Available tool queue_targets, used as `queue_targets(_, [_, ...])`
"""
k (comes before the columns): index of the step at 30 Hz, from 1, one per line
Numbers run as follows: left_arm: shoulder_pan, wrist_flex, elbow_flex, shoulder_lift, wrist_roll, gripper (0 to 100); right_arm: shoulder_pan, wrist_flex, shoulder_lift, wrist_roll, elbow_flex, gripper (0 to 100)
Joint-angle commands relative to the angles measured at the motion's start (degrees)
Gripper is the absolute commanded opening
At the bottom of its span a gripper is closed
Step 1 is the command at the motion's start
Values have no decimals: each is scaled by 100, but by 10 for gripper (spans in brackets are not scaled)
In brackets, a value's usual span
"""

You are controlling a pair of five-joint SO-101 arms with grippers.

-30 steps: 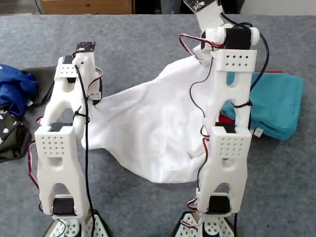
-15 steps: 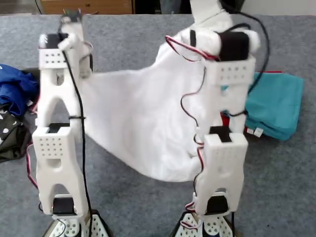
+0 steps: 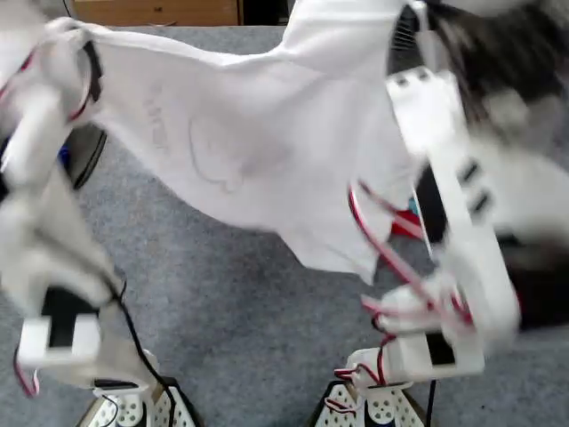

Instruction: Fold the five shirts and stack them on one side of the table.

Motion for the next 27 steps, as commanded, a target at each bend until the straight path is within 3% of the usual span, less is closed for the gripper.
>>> queue_targets(1, [-57,9,391,-1521,9,28,-44,-501,-681,-70,-92,14])
queue_targets(5, [-66,0,1130,-2831,-316,28,-35,-1020,-1209,-580,-84,14])
queue_targets(11, [-215,0,2404,-4545,-642,28,536,-1178,-1789,-1204,-75,14])
queue_targets(16, [-945,-9,3635,-5582,-985,29,607,-1169,-1982,-1231,259,14])
queue_targets(20, [-971,-105,5323,-5749,-1029,29,571,-1169,-1903,-1196,1358,14])
queue_targets(23, [-971,-1029,7196,-5609,-1029,29,308,-1187,-1771,-1178,2369,14])
queue_targets(27, [-1007,-3552,9719,-5415,-1029,29,-352,-1521,-1376,-712,4031,14])
